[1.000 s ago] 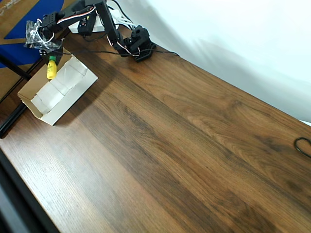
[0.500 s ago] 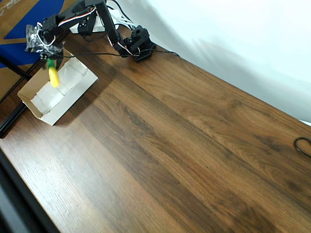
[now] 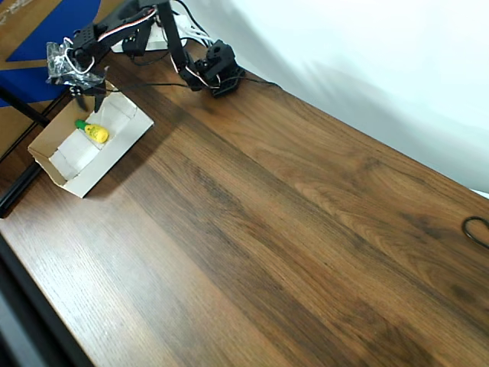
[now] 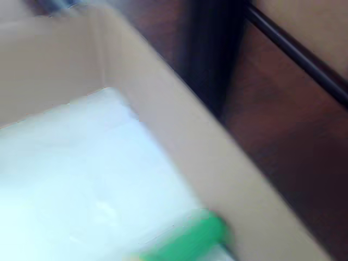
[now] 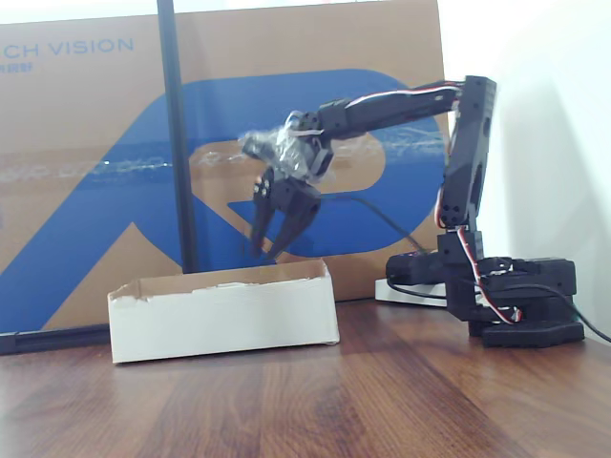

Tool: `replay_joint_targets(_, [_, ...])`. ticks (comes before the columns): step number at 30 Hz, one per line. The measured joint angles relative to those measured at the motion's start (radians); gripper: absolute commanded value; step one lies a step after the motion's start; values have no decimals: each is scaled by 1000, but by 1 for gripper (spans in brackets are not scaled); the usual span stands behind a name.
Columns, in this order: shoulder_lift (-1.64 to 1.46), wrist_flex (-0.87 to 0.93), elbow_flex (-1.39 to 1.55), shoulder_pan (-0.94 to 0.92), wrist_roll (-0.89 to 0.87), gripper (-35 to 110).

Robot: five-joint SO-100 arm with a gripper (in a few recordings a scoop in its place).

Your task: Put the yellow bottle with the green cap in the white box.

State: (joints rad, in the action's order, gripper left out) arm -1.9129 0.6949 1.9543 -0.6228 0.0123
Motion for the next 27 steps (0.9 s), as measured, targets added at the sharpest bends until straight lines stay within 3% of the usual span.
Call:
replay_joint_targets(15, [-666, -74, 474, 268, 71, 0])
replay_joint_targets(27, [-1193, 86, 756, 399, 89, 0])
